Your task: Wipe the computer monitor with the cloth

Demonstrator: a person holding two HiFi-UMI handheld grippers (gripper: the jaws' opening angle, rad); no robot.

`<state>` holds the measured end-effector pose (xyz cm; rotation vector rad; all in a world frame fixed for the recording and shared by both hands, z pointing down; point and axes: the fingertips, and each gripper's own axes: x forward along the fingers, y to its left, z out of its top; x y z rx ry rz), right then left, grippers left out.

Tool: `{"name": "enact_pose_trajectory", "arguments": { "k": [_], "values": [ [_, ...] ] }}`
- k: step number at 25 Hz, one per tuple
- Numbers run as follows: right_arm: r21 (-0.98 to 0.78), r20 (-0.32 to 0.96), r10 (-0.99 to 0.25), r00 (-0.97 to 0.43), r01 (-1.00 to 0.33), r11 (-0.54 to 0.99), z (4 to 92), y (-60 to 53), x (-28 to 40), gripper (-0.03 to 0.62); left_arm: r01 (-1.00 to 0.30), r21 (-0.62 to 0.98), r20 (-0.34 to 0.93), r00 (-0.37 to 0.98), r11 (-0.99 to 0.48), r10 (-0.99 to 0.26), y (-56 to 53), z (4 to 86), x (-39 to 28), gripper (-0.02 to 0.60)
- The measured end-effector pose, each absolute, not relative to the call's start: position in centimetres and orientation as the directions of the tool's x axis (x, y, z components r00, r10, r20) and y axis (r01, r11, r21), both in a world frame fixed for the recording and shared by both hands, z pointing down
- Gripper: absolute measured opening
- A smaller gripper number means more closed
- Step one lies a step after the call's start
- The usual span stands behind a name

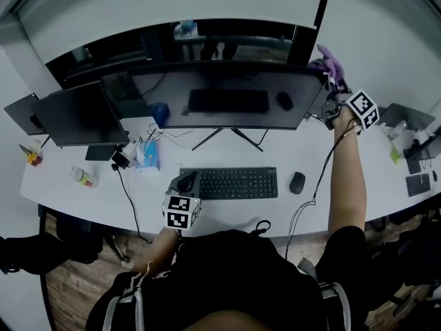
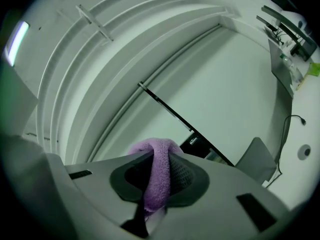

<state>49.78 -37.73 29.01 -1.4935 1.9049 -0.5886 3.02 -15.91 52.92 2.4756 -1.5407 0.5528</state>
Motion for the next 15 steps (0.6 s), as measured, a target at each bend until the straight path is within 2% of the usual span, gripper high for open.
{"name": "enact_pose_trajectory", "arguments": {
  "k": [5,11,15],
  "values": [
    [-0.716,-0.143,-0.977,-0.158,-0.665,0.212,32.6,-37.9,49.7,0.071,-0.882,-0.054,0.409,0.408,-0.468,-0.816,-15.9,53.2,3.8,0.014],
    [-0.795,-0.11,-0.984,-0.141,-0.582,0.172,36.6,-37.6,49.5,0.071,-0.876,-0.061,0.431,0.409,-0.478,-0.804,-15.6,53.8,3.6,0.014],
    [-0.796,-0.065,-0.987,-0.144,-0.589,0.139,38.7,-37.4,49.3,0.071,-0.871,-0.059,0.437,0.417,-0.488,-0.797,-15.1,54.0,3.8,0.014]
  ]
}}
